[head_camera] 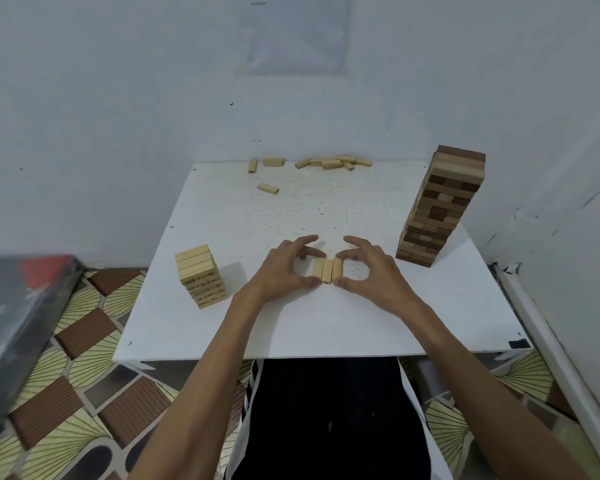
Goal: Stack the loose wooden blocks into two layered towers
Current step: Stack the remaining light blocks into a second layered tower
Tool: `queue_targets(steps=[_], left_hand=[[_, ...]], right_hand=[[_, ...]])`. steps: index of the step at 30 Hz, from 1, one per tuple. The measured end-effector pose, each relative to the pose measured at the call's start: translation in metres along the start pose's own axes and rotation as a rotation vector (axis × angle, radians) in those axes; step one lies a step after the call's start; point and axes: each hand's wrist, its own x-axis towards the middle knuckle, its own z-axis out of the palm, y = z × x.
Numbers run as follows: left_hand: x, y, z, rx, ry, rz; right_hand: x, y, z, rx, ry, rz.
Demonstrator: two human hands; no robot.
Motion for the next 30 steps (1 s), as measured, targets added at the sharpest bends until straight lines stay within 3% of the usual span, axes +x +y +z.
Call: queue_targets(steps=[10, 18, 30], left_hand=[[-0.004, -0.003, 0.007, -0.056, 0.092, 0.011], [0.001, -0.006, 0.005, 0.195, 0.057, 0.001], [0.002, -0.001, 0.004, 0.229, 0.049, -0.009]], right_hand=[[0.003, 0.007, -0.004, -0.117, -0.040, -0.096], [0.014, 0.002, -0.016, -0.139, -0.176, -0.063], [0.016, 0.005, -0.007, -0.111, -0.145, -0.085]])
